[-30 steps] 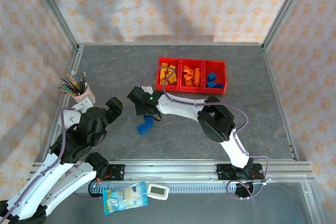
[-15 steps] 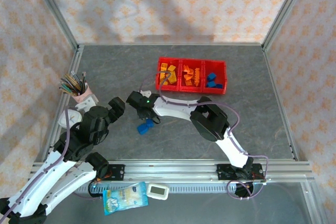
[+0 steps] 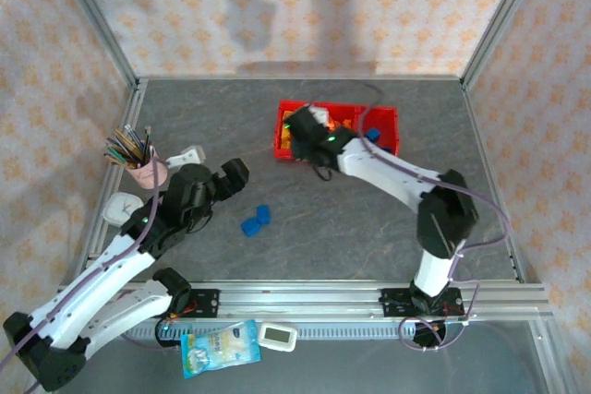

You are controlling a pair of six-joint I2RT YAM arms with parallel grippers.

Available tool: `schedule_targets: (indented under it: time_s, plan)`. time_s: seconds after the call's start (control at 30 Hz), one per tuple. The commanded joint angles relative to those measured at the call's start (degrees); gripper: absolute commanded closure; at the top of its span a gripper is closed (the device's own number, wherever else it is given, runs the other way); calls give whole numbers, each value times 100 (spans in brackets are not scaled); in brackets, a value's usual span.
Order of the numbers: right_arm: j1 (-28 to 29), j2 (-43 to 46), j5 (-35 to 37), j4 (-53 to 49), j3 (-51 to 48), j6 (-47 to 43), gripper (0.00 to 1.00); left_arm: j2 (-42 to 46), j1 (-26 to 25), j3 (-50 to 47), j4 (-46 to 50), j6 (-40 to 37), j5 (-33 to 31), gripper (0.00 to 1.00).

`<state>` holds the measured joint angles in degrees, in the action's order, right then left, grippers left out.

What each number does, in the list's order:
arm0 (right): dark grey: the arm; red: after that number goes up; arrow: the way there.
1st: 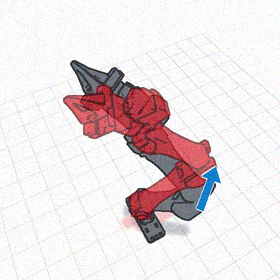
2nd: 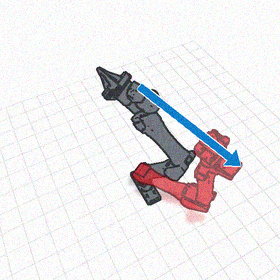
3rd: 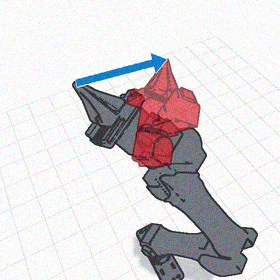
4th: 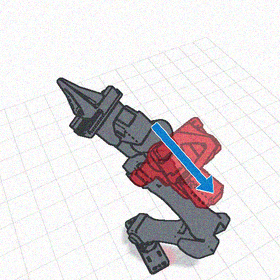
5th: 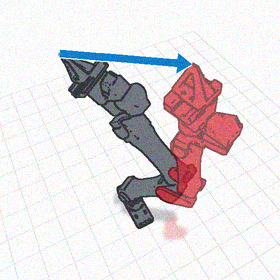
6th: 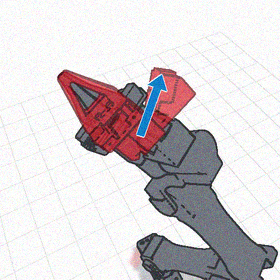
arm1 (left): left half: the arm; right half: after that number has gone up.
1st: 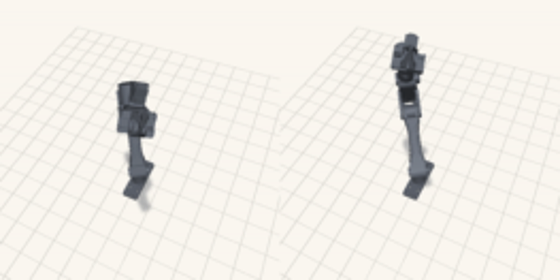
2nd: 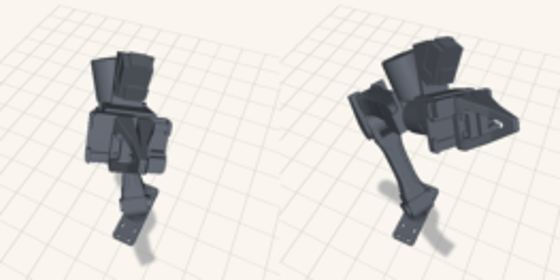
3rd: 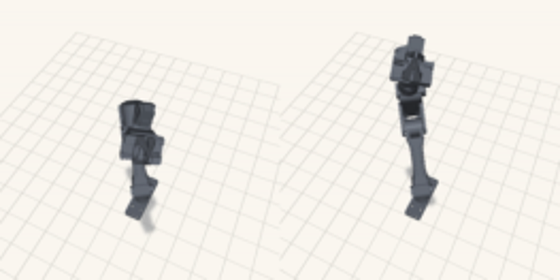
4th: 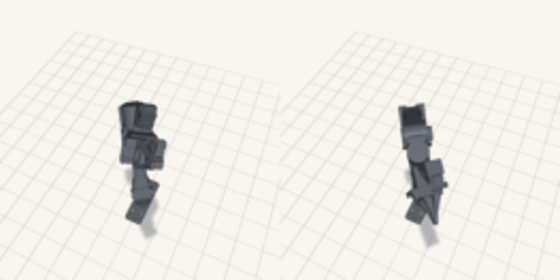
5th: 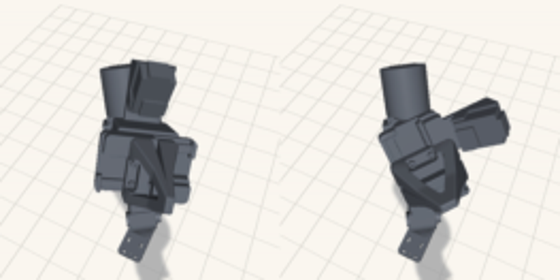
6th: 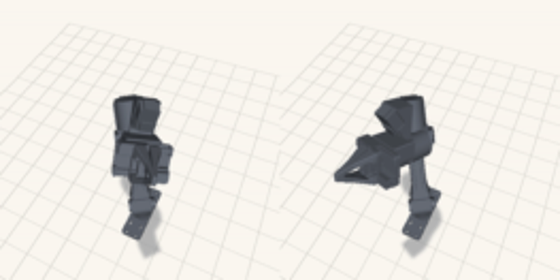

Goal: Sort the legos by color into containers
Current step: Place the lego in the container.

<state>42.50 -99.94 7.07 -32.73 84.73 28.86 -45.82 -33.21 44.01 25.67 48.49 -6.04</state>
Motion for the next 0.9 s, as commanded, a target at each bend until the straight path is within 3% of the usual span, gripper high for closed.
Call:
schedule_targets:
  time_s: [0.0,0.2,0.47,0.53,0.67,0.87]
  plan:
    - [-723,328,340,-4,-485,-199,73,-415,52,265,-773,-445,645,1]
    - [-2139,302,83,421,-840,-725,72,-1153,52,357,-1464,-531,1046,1]
    - [-2807,-766,15,545,-175,-1120,67,-1541,65,384,-1723,-498,1066,1]
    - [-2878,-1039,40,373,161,-1168,55,-1557,84,394,-1725,-507,1066,1]
    - [-2849,-882,-86,380,399,-1289,45,-1543,122,433,-1647,-549,1003,1]
    - [-2309,-296,-345,220,140,-1407,40,-1233,179,346,-1337,-487,724,1]
